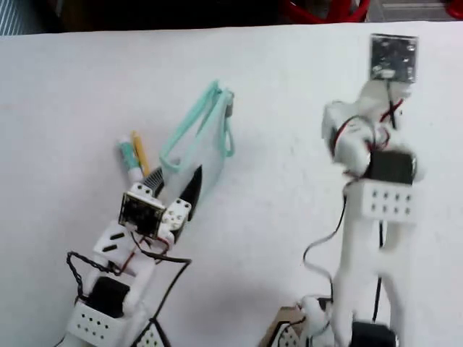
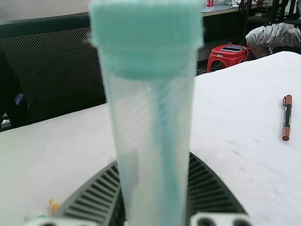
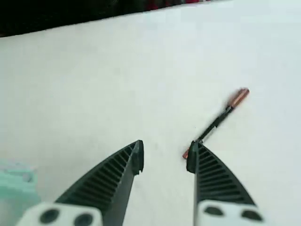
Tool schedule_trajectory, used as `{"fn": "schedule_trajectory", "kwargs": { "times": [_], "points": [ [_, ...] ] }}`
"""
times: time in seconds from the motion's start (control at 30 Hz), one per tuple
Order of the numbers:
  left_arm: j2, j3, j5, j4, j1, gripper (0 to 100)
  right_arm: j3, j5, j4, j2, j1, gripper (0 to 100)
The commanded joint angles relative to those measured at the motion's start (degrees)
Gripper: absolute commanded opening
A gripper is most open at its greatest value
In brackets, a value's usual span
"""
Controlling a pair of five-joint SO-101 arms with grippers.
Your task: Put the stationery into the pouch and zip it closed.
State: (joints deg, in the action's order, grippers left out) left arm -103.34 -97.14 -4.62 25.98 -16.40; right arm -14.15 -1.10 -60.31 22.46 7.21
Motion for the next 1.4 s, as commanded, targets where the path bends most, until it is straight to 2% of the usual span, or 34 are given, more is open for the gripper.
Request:
{"fn": "schedule_trajectory", "kwargs": {
  "times": [0.0, 0.2, 0.33, 0.5, 0.67, 0.97, 1.37],
  "points": [
    [-0.04, 0.26, 0.44, -0.88, 0.66, 14, 6.33, -6.07, 0.48, -11.91, 4.26, 15.9],
    [-0.04, 0.09, 0.44, -0.88, 0.66, 14, 19.08, -23.56, 0.75, -31.96, 6.02, 15.9],
    [-0.04, 0.18, 0.44, -0.7, 0.66, 14, 28.04, -30.59, 0.92, -44.7, 6.02, 15.9],
    [-0.04, 0.09, 0.44, -0.88, 0.66, 14, 39.12, -30.59, -1.1, -56.13, 8.22, 15.9],
    [-0.04, 0.18, 0.44, -0.88, 0.66, 14, 47.74, -30.59, -8.92, -57.45, 11.56, 15.9],
    [-0.04, 0.18, 0.44, -0.79, 0.57, 14, 52.4, -30.59, -4.53, -66.24, 11.3, 15.9],
    [-0.04, 0.09, 0.62, -0.62, 0.57, 14, 75.87, -30.59, -10.95, -84.7, 11.47, 14.5]
  ]
}}
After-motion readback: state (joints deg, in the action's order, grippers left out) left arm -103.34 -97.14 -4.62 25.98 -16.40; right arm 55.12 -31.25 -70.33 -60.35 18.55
